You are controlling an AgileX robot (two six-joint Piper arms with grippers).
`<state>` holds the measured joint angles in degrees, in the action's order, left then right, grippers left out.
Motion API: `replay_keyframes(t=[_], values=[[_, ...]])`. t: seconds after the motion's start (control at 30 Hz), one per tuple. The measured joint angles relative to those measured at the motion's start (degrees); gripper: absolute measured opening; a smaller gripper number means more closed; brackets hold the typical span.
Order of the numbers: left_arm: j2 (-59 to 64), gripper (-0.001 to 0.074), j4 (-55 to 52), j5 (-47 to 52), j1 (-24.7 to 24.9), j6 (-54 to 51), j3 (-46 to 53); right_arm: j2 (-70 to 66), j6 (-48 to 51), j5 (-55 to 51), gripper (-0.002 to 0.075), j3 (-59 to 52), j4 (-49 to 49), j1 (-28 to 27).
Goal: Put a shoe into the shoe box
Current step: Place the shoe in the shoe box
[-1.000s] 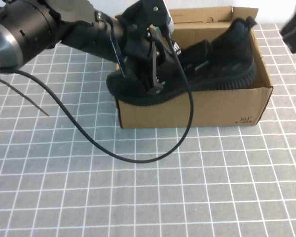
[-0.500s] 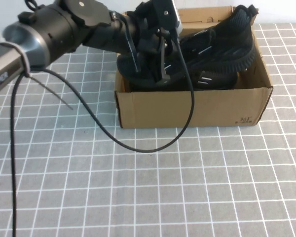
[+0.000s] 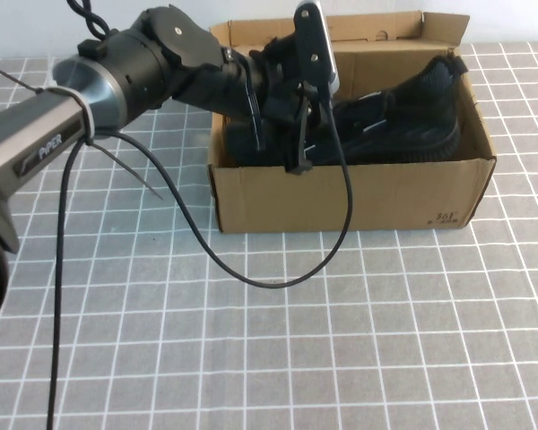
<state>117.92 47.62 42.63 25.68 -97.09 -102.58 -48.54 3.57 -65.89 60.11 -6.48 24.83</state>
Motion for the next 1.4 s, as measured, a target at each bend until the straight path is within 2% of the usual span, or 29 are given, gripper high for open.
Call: replay_keyframes(t=[0.27,1.13,1.23,1.4], values=[[1.7,0.0018,-0.7,2.4,0.0,-1.6,-0.3,1.3,0.0,0.8,-0.0016,0.0,0.0,0.0],[4.8,0.0027,-0.6,1.7,1.2,-4.6,-0.6,1.3,0.0,1.0,-0.0016,-0.1,0.1,0.0],[4.8,0.0111,-0.3,1.7,1.2,-4.8,-0.6,1.3,0.0,1.0,-0.0016,-0.1,0.1,0.0],[3.4,0.0357,0.2,1.3,1.2,-3.4,-0.6,1.3,0.0,1.1,-0.0016,-0.1,0.1,0.0]])
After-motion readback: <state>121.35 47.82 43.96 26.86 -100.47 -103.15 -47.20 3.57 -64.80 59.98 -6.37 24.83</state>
